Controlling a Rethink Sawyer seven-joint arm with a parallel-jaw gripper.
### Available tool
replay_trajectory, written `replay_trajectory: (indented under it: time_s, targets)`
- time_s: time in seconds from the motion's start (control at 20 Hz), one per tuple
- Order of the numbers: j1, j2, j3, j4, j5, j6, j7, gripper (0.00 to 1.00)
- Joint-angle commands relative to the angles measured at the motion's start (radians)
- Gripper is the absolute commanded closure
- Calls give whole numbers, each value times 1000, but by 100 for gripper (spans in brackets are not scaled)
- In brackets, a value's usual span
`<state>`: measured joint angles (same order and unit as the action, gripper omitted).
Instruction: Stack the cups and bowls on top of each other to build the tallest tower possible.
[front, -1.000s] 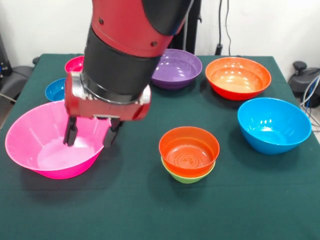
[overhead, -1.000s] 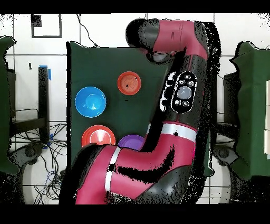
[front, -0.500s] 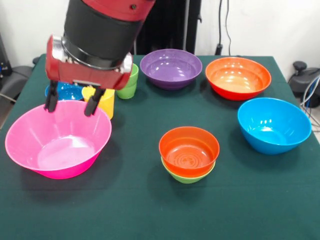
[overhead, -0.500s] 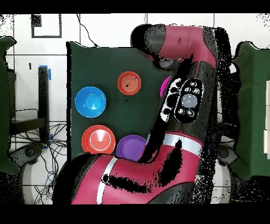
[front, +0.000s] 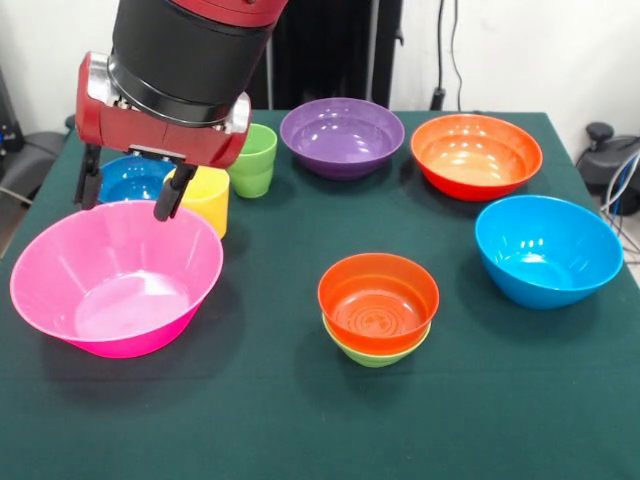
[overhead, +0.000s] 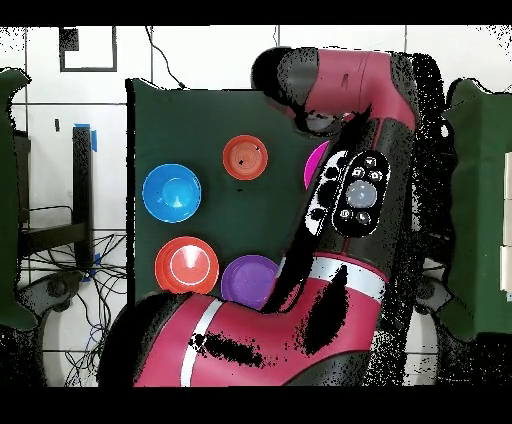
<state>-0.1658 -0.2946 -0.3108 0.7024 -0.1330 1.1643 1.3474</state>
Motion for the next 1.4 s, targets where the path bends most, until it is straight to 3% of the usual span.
replay_trajectory:
  time_s: [0.05,0.7,0.95,1.15,1.4]
  targets:
    - [30,50,65,106,8,-43,215,0]
    - [129,50,48,145,17,-116,412,0]
    - [121,38,59,169,5,-195,425,0]
    - [133,69,55,134,-2,-221,464,0]
    - [124,85,64,121,-19,-227,391,0]
